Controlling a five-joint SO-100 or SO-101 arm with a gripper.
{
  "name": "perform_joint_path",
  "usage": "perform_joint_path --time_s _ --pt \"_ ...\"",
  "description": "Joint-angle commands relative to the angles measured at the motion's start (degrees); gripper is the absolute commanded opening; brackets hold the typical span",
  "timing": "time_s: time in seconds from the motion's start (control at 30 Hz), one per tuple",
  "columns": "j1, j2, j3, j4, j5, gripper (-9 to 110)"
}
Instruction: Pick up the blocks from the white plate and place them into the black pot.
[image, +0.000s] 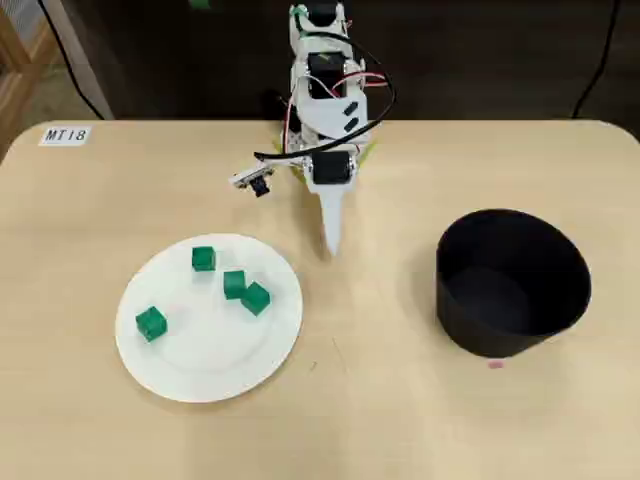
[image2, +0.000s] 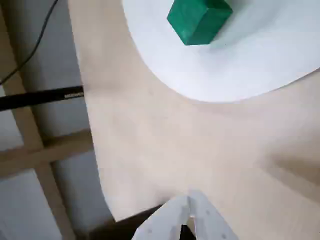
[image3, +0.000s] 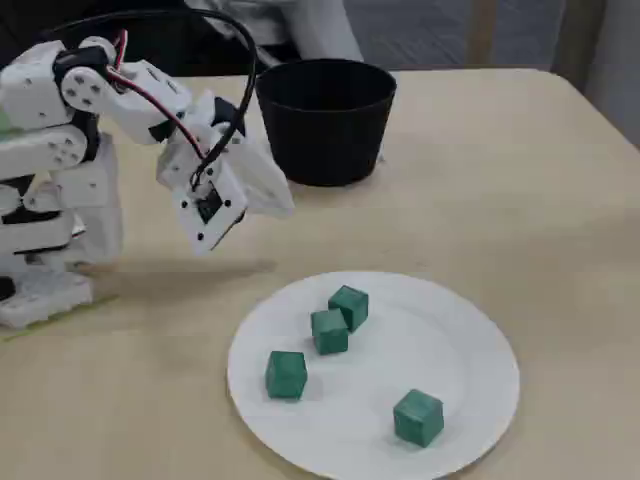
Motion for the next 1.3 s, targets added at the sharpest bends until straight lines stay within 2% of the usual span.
perform_joint_path --time_s 0.0,0.23,0.33,0.53,0.67,0.73,1.03,1.27 --pt "-1.32 0.26 -1.05 -3.43 -2.99 11" --pt "-1.32 0.26 -1.05 -3.43 -2.90 9" --pt "-0.53 0.26 -1.41 -3.16 -1.41 -2" --pt "-0.79 0.26 -2.64 -3.16 -2.02 -2" --pt "0.53 0.26 -9.40 2.46 -5.80 4" --pt "1.32 -0.53 -15.21 4.57 -7.56 -1" --pt "1.93 -30.94 -49.39 15.29 -13.27 -2" --pt "6.94 -57.83 -71.54 31.11 -15.91 -2"
